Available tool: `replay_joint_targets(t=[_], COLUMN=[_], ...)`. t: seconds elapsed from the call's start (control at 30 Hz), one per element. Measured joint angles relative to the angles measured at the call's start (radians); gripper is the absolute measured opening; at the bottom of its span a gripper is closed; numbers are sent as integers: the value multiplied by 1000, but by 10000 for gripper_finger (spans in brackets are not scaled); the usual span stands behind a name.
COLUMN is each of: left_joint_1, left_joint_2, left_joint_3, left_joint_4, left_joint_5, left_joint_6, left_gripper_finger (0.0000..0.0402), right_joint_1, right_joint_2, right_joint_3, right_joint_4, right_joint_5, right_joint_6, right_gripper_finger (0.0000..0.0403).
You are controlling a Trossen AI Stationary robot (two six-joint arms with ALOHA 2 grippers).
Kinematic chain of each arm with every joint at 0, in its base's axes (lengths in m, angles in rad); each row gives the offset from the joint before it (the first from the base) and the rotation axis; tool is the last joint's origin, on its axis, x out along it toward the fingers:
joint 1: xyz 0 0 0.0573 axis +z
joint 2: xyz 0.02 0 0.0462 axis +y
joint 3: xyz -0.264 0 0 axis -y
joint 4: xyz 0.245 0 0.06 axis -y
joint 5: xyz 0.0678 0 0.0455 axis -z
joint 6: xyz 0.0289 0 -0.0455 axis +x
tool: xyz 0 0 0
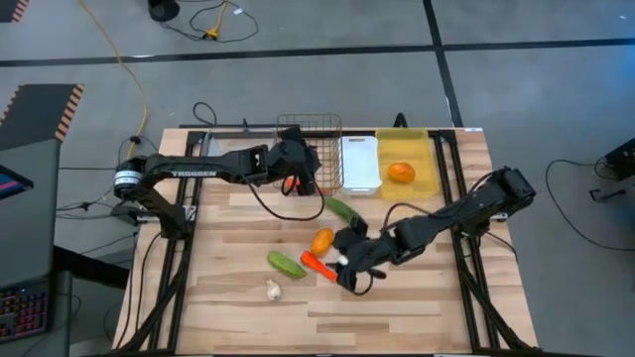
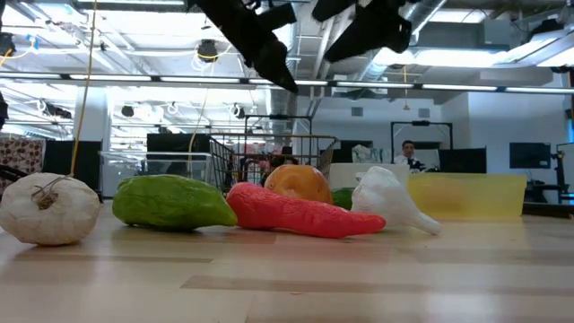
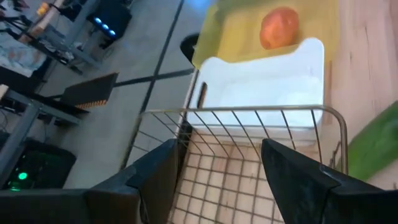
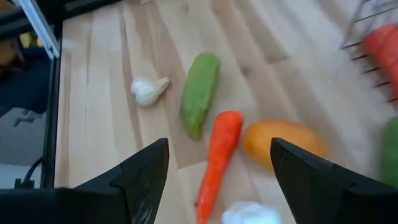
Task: Sort produce into baskets
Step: Put the carrot into the wire basket
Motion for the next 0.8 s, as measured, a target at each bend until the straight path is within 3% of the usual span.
replay_joint_targets(t=[0.3, 0.6, 0.8], left_joint_1=[2, -3, -26], left_joint_2=[-171, -295, -323], left_joint_3=[3, 3, 2], left_joint_4=[-177, -405, -489], left_joint_5=[68, 410, 447], left_joint_6=[-137, -243, -283], left_gripper_finger=[220, 220, 219], right_joint_1=[18, 11, 11], right_joint_2=[175, 294, 336], right_joint_3=[0, 0, 0], right_joint_4=[99, 135, 138], right_joint_5=[-11, -20, -20], right_joint_6=[-1, 0, 0], right_gripper_finger=[308, 307, 295])
